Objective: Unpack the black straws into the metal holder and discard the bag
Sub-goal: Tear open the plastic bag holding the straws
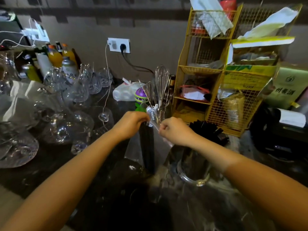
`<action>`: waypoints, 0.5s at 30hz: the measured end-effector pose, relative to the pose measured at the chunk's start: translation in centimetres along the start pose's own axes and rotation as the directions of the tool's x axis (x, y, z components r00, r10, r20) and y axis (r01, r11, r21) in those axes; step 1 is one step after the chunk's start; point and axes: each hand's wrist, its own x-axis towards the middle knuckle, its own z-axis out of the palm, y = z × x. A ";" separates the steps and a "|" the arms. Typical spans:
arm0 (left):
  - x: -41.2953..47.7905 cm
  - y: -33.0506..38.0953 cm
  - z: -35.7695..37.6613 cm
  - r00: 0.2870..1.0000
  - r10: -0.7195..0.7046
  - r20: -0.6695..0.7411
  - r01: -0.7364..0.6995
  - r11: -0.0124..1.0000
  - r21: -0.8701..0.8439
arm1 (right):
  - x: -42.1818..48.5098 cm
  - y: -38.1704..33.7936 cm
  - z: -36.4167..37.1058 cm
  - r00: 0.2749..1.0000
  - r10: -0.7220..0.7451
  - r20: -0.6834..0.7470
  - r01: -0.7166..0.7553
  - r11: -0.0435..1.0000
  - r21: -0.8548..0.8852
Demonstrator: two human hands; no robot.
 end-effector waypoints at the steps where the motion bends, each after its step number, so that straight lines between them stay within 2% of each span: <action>1: -0.3 0.0 0.3 1.000 0.002 0.019 -0.002 1.000 -0.012 | -0.2 0.0 0.4 0.999 0.013 0.041 -0.015 0.999 0.031; 5: -1.2 0.4 1.1 0.997 0.009 0.080 -0.003 0.997 -0.071 | -1.2 -0.4 1.6 0.979 0.056 0.198 -0.086 0.986 0.143; 8: -1.5 0.7 1.4 0.998 0.024 0.051 -0.019 0.996 -0.086 | -1.3 -0.8 2.2 0.977 0.051 0.208 -0.100 0.968 0.231; 10: -1.7 0.8 1.5 0.999 -0.043 -0.023 0.041 0.995 -0.090 | -1.4 -0.8 2.3 0.980 0.055 0.190 -0.114 0.942 0.315; 12: -2.2 1.5 1.5 0.977 -0.168 -0.127 0.144 0.973 -0.182 | -1.5 -0.6 2.3 0.986 0.063 0.157 -0.121 0.912 0.392; 13: -2.3 1.8 1.5 0.966 -0.240 -0.091 0.209 0.941 -0.265 | -1.5 -0.5 2.2 0.989 0.062 0.136 -0.114 0.901 0.419; 15: -2.6 2.2 1.7 0.921 -0.352 0.166 0.388 0.794 -0.469 | -1.6 -0.3 2.3 0.992 0.055 0.117 -0.103 0.881 0.462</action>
